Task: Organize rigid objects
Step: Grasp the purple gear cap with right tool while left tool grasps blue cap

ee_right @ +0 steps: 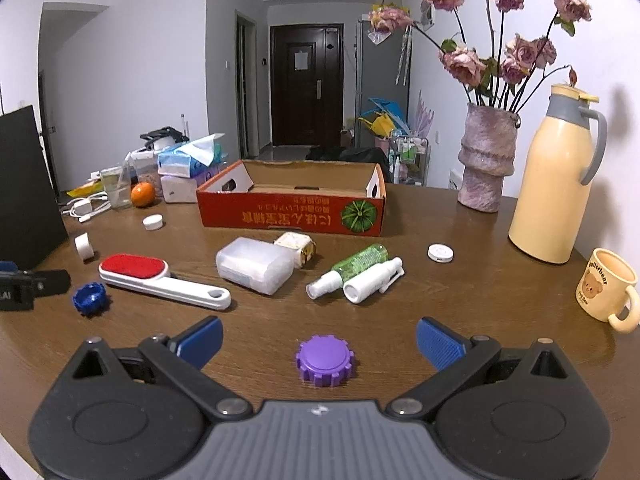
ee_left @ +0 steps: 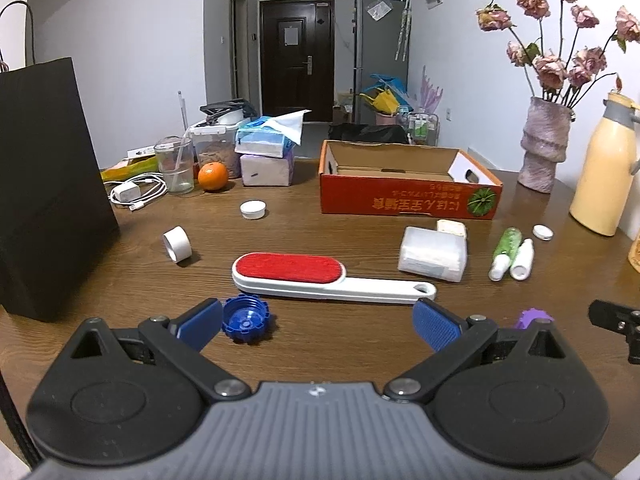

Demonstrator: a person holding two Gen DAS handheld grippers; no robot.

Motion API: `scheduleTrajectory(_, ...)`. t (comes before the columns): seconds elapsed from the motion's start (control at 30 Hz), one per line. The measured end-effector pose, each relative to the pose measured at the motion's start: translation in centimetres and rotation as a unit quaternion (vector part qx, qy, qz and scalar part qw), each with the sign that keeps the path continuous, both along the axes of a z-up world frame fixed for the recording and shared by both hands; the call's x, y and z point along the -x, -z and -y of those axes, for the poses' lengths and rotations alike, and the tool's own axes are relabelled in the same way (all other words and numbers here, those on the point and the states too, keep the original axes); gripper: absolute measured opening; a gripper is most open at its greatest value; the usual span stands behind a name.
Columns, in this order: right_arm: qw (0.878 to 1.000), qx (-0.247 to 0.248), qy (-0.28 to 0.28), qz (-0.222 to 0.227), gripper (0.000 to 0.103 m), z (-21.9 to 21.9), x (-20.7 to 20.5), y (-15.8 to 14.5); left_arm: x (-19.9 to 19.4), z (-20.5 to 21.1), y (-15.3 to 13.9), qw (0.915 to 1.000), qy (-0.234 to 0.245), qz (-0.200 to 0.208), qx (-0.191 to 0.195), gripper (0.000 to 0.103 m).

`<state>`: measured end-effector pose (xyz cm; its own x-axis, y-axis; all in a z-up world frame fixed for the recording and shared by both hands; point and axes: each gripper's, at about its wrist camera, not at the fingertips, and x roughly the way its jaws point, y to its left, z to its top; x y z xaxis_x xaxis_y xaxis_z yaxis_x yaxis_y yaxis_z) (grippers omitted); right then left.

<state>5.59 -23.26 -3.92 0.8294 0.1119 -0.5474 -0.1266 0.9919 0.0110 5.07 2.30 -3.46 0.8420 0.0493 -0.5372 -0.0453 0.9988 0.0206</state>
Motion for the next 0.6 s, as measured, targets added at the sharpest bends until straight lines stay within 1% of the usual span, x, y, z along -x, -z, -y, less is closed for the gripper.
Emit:
scheduleTrajectory(0.27,1.000,-0.002,0.000,-0.019,0.103,0.9,-1.6,2.2,-1.6,-1.6,1.7,0.9997,-0.019,-0.012,-0.004,0.103)
scheduleTrajectory(0.6,0.998,0.000,-0.004,-0.055,0.101,0.6,-4.1,5.0,-4.2,-3.4,3.9,0.9981,-0.043,-0.043,0.004,0.103)
